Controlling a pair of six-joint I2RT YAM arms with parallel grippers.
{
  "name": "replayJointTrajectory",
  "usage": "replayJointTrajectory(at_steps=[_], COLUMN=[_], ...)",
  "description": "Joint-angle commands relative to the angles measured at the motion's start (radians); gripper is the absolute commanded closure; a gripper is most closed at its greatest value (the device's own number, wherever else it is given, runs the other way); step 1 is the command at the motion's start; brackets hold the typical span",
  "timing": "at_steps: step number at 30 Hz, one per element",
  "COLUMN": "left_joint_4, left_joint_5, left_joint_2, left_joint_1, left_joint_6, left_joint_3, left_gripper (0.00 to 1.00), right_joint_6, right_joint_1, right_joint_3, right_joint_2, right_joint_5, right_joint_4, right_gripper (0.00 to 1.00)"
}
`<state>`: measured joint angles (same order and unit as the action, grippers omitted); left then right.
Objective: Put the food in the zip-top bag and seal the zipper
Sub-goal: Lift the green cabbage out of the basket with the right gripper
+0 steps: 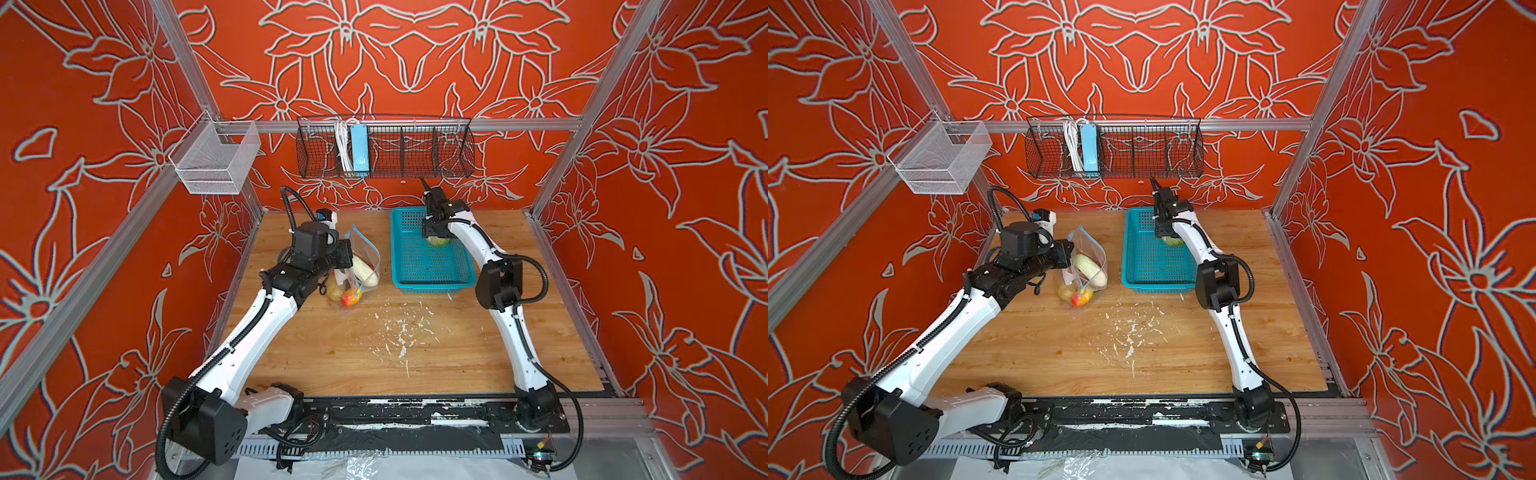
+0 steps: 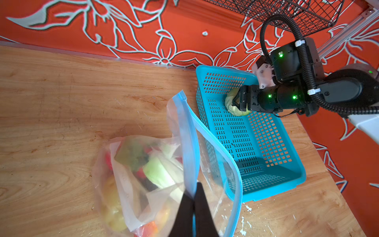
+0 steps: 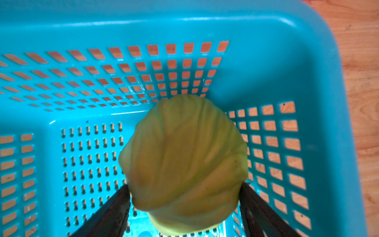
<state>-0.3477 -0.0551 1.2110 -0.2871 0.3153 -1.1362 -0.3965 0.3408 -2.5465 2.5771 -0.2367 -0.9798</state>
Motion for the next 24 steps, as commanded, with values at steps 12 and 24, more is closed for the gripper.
replayJointTrajectory(at_steps=[12,24], left_joint_4=[0.014,0.016], left_joint_5=[-0.003,-0.005], left_joint_2=[-0.001,-0.003], left_joint_1=[0.006,0.006], left_joint_6=[0.008,0.008], left_joint_3=[0.003,0.004], left_gripper=[1.00,1.00], right_joint_6=[0.016,-0.007], right_joint_1=[0.001,0.001], right_joint_3=[-0.040,0.029], right_joint_2=[0.069,-0.064], right_joint_5=[0.035,0.071], right_joint_4=[0.006,0.034], right_gripper=[0.18,0.46])
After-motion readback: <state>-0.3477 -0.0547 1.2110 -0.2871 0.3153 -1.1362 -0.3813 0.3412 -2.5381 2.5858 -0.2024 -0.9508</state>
